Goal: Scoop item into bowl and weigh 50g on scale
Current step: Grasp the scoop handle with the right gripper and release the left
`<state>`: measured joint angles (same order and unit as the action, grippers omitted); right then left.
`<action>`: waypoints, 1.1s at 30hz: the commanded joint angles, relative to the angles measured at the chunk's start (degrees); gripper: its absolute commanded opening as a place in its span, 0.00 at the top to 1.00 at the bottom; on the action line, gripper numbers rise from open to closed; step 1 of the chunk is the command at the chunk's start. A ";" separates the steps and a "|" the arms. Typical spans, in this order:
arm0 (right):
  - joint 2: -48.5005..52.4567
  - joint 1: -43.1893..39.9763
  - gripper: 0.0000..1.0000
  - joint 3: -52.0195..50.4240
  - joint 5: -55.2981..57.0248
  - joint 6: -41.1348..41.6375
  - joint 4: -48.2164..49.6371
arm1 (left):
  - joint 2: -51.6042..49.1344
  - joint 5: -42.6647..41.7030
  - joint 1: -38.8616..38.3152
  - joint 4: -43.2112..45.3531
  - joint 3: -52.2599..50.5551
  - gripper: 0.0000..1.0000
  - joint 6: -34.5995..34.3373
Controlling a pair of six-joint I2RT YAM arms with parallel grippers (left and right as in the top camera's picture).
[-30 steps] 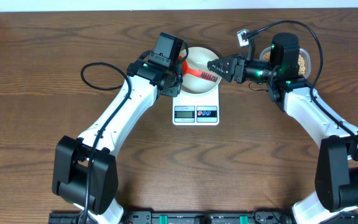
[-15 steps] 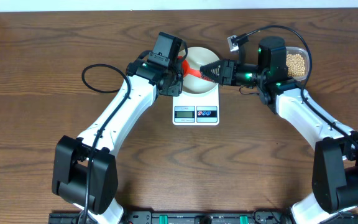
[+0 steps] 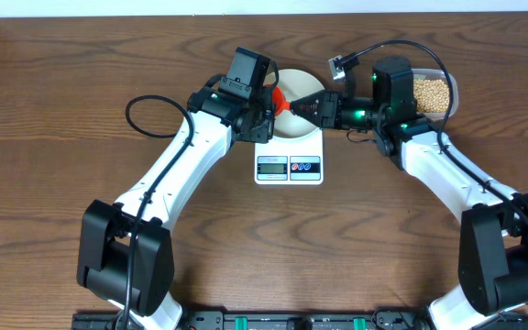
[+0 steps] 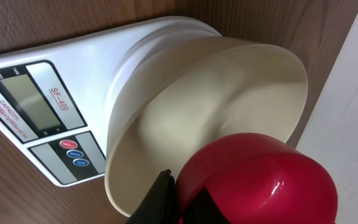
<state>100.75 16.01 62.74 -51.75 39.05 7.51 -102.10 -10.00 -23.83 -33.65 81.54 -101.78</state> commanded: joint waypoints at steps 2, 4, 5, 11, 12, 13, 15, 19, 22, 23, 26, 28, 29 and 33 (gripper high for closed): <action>0.09 0.22 0.75 1.09 0.20 0.79 -0.28 | 1.60 -0.15 0.02 -0.13 0.44 0.93 -0.13; 0.09 0.22 0.78 1.09 0.20 0.79 -0.74 | 1.60 -0.15 0.02 -0.13 0.44 0.93 -0.13; 0.09 0.22 0.80 1.09 0.20 0.79 -0.76 | 1.60 -0.15 0.02 -0.15 0.44 0.93 -0.11; 0.09 0.35 0.85 1.09 0.20 1.22 -0.90 | 1.60 -1.01 0.02 -0.13 0.44 0.93 -0.13; 0.09 0.39 0.85 1.09 0.20 1.25 -0.90 | 1.60 -1.29 0.02 -0.15 0.44 0.93 -0.11; 0.09 0.50 0.87 1.09 0.20 1.22 -0.90 | 1.60 -1.38 0.00 -0.13 0.44 0.92 -0.11; 0.09 0.63 0.88 1.09 0.20 1.22 -0.90 | 1.60 -1.38 0.02 -0.15 0.44 0.93 -0.11; 0.09 0.74 0.93 1.11 0.22 1.22 -0.90 | 1.60 -1.38 0.02 -0.15 0.44 0.93 -0.11; 0.09 0.74 0.98 1.09 0.22 1.22 -0.87 | 1.60 -1.38 0.00 -0.17 0.44 0.93 -0.11; 0.09 0.74 0.99 1.09 0.22 1.22 -0.87 | 1.60 -1.38 0.02 -0.17 0.44 0.93 -0.11; 0.09 0.74 0.99 1.09 0.22 1.22 -0.85 | 1.60 -1.38 0.02 -0.17 0.44 0.92 -0.09; 0.09 0.74 0.99 1.09 0.28 1.22 -0.81 | 1.60 -1.36 0.02 -0.20 0.44 0.91 -0.09; 0.09 0.74 0.99 1.09 0.39 1.22 -0.81 | 1.60 -1.36 0.02 -0.22 0.44 0.75 -0.07; 0.09 0.46 0.99 1.09 0.46 1.20 -0.63 | 1.60 -1.31 0.02 -0.24 0.44 0.24 -0.09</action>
<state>100.77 16.03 62.74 -51.42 40.36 6.68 -102.10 -11.09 -23.79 -33.63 81.54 -102.00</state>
